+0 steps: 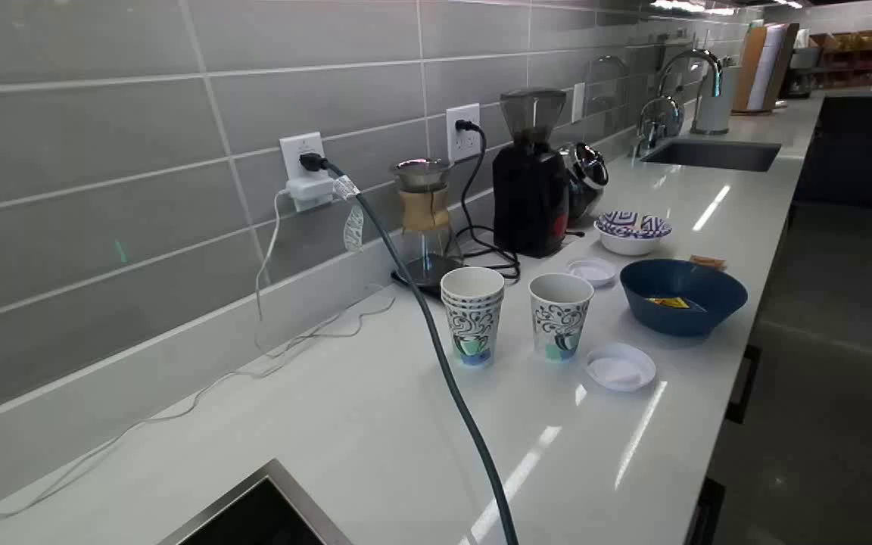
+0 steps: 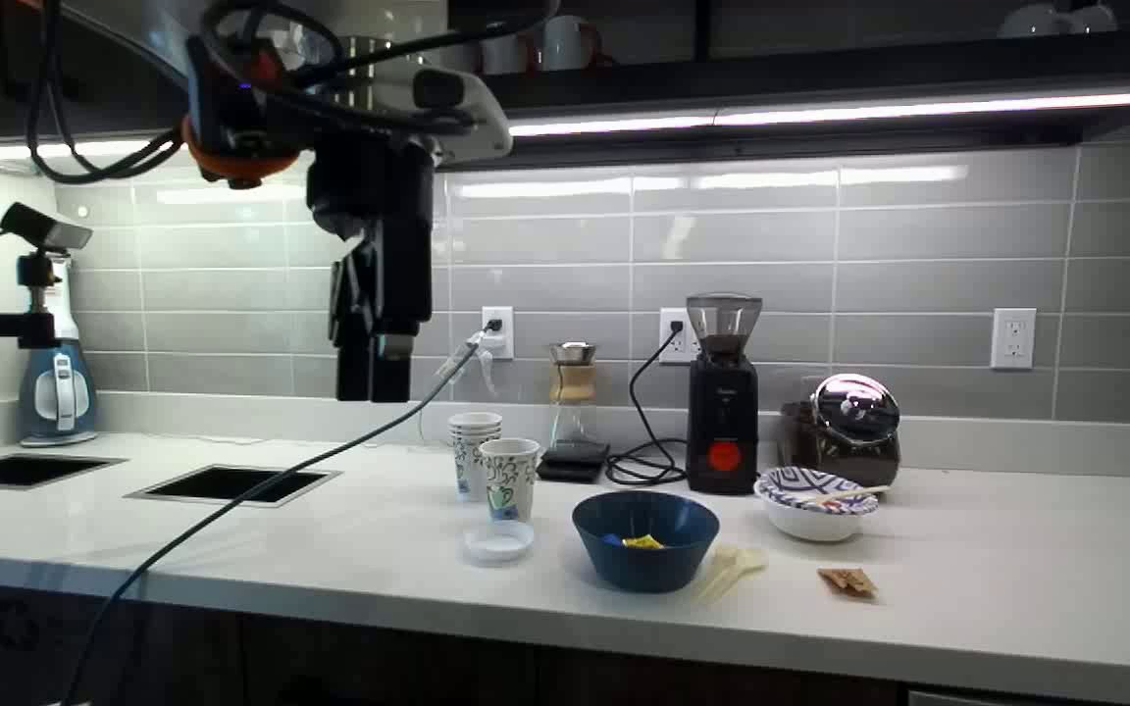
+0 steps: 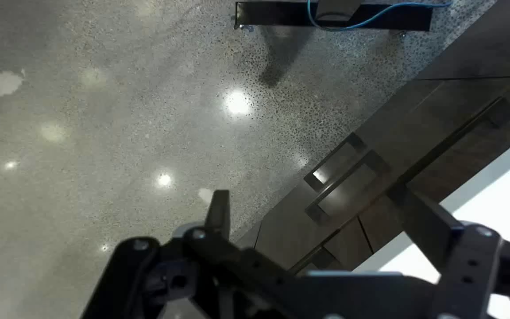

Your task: Turn the white lid on the counter

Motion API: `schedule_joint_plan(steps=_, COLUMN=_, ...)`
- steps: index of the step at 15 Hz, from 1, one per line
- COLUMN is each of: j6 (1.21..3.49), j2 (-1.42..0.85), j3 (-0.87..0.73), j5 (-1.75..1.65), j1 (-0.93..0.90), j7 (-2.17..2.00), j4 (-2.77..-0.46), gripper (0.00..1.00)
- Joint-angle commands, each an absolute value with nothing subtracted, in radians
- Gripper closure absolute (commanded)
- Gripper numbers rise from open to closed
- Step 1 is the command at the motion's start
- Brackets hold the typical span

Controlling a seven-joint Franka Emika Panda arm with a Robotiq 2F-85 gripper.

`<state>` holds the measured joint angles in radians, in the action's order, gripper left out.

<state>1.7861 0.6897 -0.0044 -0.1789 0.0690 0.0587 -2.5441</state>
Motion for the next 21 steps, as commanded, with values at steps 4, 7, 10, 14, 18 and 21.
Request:
schedule_joint_plan(steps=4, j6=1.783, j2=0.689, j3=-0.015, j5=-0.185, j1=0.056, j7=0.052, j4=-2.542, gripper=0.00)
schedule_joint_plan(steps=7, j6=1.824, j2=0.663, j3=-0.010, j5=-0.154, j1=0.034, j7=0.048, j4=-2.534, gripper=0.00)
schedule_joint_plan(steps=10, j6=1.895, j2=0.571, j3=0.016, j5=-0.017, j1=-0.032, j7=-0.004, j4=-2.509, gripper=0.00)
schedule_joint_plan(steps=14, j6=2.080, j2=0.422, j3=0.084, j5=0.105, j1=-0.077, j7=-0.136, j4=-2.496, gripper=0.00)
schedule_joint_plan(steps=18, j6=2.349, j2=0.245, j3=0.133, j5=0.179, j1=-0.095, j7=-0.254, j4=-2.484, gripper=0.00)
schedule_joint_plan(steps=21, j6=2.546, j2=0.115, j3=0.134, j5=0.297, j1=-0.137, j7=-0.245, j4=-2.464, gripper=0.00)
